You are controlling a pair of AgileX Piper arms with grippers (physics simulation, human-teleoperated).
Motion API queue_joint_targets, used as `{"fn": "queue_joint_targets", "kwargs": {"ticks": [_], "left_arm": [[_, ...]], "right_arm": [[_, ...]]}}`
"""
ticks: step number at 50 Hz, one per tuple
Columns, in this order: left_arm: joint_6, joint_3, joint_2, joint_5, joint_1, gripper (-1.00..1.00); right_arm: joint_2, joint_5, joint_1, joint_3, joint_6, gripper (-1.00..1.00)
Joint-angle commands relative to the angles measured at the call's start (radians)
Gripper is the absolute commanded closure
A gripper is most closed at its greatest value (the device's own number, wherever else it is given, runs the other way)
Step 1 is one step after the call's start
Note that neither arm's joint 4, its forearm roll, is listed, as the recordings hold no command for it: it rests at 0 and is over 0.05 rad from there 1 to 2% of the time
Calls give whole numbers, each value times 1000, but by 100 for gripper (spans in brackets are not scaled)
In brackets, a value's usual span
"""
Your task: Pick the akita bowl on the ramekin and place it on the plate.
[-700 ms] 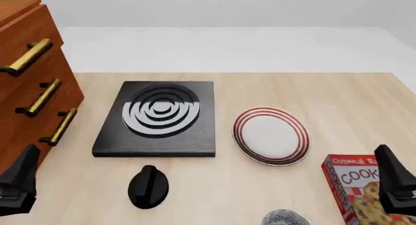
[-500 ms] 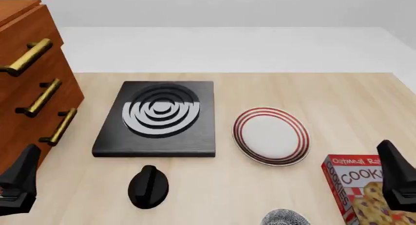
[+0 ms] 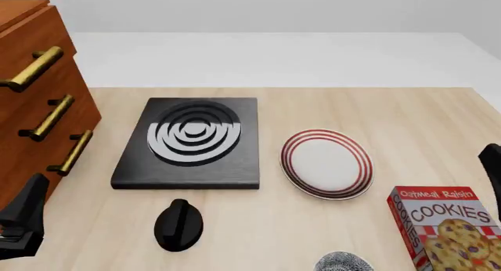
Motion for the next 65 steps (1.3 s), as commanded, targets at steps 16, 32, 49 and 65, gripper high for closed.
{"fn": "queue_joint_targets", "kwargs": {"ticks": [16,32,49,65], "left_arm": [[0,0,0,0,0,-100],[0,0,0,0,0,-100],[0,0,0,0,0,-100],[0,0,0,0,0,-100]], "right_arm": [[222,349,268,-331,-94,-100],[358,512,363,-436,-169,-100],[490,678,451,-541,-185,-100],[605,786,519,-578,-207,-100]]}}
